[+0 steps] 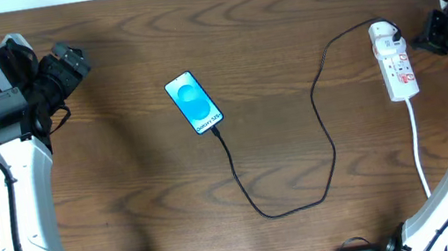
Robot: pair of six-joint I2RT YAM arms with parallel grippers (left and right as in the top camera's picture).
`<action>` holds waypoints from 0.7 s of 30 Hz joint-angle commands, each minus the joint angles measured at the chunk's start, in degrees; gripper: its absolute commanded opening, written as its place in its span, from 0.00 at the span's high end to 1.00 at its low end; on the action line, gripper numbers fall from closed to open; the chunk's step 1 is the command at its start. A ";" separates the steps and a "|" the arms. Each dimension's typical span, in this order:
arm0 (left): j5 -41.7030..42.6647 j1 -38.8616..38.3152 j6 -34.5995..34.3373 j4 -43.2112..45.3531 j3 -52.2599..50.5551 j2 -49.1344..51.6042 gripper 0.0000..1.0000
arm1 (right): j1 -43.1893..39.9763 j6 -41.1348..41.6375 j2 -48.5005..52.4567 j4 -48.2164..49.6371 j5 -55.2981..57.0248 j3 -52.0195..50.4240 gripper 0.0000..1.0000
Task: Plug charger to phone and switch on socket
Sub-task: 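Move the right gripper to the power strip switch beside the adapter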
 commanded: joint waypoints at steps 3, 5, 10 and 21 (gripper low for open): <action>-0.74 0.20 1.20 -0.13 0.42 -0.04 0.09 | -1.16 -3.85 3.56 0.31 -0.35 0.42 0.99; -0.74 0.20 1.20 -0.13 0.42 -0.04 0.09 | -1.18 -5.35 4.72 0.26 0.07 0.42 0.99; -0.74 0.20 1.20 -0.11 0.42 -0.04 0.09 | -1.27 -5.81 7.08 1.57 0.68 0.39 0.99; -0.74 0.20 1.20 -0.13 0.42 -0.04 0.09 | -1.36 -4.79 10.84 6.23 0.70 0.39 0.99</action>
